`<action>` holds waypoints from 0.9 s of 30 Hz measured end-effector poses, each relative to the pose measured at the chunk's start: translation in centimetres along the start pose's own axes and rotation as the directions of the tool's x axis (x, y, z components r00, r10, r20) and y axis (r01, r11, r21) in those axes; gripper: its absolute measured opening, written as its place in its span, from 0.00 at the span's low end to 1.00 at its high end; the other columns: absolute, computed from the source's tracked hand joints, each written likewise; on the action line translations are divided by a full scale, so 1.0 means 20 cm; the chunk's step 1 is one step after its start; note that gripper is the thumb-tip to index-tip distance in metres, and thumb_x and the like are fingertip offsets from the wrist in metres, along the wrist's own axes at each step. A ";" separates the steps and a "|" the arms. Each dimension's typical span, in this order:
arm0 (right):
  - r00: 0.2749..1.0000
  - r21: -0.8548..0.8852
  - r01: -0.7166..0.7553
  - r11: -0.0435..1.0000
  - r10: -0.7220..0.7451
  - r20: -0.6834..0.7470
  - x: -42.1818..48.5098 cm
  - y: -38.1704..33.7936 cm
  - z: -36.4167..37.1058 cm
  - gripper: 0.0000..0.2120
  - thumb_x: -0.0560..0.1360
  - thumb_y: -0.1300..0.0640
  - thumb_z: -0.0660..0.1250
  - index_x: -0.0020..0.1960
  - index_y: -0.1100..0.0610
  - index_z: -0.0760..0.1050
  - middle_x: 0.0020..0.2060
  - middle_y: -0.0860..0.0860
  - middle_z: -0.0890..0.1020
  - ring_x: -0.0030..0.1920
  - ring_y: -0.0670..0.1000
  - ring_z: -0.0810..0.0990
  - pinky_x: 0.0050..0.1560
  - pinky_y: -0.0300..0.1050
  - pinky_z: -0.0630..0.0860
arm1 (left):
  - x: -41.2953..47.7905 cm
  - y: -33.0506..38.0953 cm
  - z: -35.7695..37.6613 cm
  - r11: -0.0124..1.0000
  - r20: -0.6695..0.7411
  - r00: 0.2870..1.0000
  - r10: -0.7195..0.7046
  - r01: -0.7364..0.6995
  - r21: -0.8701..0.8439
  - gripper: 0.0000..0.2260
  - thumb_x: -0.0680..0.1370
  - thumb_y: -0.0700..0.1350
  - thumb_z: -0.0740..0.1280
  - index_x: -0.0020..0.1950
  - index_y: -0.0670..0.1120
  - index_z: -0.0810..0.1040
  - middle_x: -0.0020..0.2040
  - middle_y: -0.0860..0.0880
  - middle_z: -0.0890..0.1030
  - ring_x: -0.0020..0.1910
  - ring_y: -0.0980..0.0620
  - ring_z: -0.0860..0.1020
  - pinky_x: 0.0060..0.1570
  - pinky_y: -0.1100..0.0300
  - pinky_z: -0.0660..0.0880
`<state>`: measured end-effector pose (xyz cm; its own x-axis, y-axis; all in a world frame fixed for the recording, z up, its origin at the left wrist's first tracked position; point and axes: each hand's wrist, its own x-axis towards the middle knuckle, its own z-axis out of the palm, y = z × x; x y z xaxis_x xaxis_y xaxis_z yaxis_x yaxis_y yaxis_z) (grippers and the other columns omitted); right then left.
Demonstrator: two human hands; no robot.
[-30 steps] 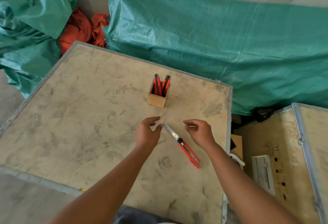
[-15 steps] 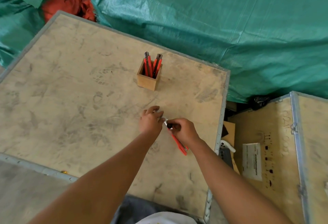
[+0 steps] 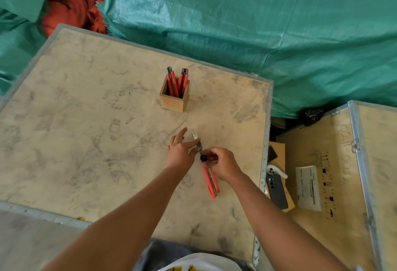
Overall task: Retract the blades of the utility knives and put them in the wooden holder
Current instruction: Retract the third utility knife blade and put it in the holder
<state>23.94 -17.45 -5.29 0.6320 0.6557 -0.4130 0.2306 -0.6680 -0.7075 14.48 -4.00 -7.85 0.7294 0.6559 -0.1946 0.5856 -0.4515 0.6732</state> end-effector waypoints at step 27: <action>0.975 0.414 0.220 0.883 -0.211 -0.068 -0.30 -0.81 -0.25 0.11 0.77 0.63 0.72 0.59 0.58 0.84 0.53 0.55 0.87 0.50 0.55 0.87 0.41 0.48 0.87 | -0.59 0.14 -0.84 0.615 0.126 0.989 -0.081 0.149 -0.774 0.16 0.76 0.28 0.67 0.63 0.38 0.79 0.54 0.41 0.85 0.49 0.40 0.85 0.49 0.53 0.84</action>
<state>20.15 -12.25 11.50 0.6178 0.7564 -0.2149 0.0361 -0.3003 -0.9532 1.53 -2.78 8.26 0.7179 0.6091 -0.3370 0.1954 0.2882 0.9374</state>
